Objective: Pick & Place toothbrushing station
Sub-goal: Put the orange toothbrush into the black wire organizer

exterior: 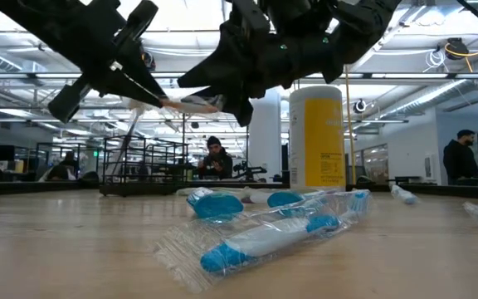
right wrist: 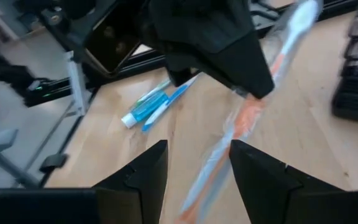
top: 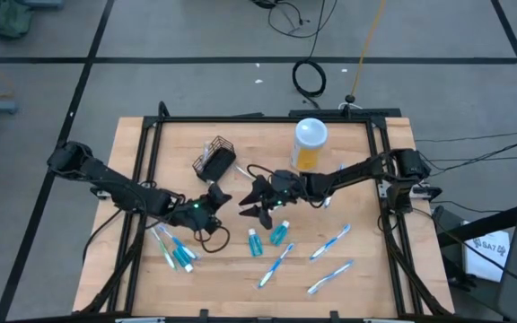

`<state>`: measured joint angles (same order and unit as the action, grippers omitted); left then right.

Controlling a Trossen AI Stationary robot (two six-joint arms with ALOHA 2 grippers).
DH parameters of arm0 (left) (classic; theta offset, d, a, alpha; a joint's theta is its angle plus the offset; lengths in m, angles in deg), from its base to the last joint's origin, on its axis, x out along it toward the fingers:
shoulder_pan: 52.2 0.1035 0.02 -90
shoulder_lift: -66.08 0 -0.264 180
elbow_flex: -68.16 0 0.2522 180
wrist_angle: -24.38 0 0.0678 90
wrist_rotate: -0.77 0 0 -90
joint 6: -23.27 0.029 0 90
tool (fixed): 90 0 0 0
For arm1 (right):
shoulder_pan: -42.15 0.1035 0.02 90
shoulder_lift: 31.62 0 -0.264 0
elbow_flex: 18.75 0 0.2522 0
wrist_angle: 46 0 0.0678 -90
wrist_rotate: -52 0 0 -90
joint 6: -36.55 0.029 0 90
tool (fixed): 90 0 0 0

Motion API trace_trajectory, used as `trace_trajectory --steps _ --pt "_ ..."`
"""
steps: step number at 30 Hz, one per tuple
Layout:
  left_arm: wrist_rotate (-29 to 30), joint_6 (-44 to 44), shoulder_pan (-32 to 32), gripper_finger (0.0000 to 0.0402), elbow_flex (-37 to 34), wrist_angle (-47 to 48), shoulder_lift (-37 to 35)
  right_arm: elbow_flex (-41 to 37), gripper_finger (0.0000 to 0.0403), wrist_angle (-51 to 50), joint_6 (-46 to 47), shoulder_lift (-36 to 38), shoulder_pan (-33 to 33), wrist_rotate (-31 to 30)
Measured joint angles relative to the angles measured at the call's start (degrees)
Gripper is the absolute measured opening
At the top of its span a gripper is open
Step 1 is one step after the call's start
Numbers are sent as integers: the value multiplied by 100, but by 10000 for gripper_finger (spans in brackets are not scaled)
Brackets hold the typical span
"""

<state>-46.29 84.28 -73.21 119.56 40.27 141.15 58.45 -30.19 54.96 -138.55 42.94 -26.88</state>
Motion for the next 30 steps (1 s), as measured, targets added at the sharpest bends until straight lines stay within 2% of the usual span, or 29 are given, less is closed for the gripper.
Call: trace_trajectory --steps 4,10,15,19,24,26,30 --pt "90 24 -45 16 9 -154 -4 0 160 -29 10 -15 -17 -493" --pt "361 72 -81 19 15 -140 -9 -2 155 -14 63 -26 -39 -527" --pt "368 433 -81 24 13 -342 -9 -2 147 12 63 -26 -46 -532" --pt "369 451 -81 25 11 -405 -9 -2 117 15 63 -24 -77 -516" --pt "377 471 -81 25 11 -387 -9 -7 55 3 75 -20 -80 -538" --pt "385 169 -85 26 7 -380 -9 -7 40 -7 69 -20 -93 -511" --pt "400 -994 -62 26 7 -371 -9 -7 40 -5 63 -20 -120 -515"
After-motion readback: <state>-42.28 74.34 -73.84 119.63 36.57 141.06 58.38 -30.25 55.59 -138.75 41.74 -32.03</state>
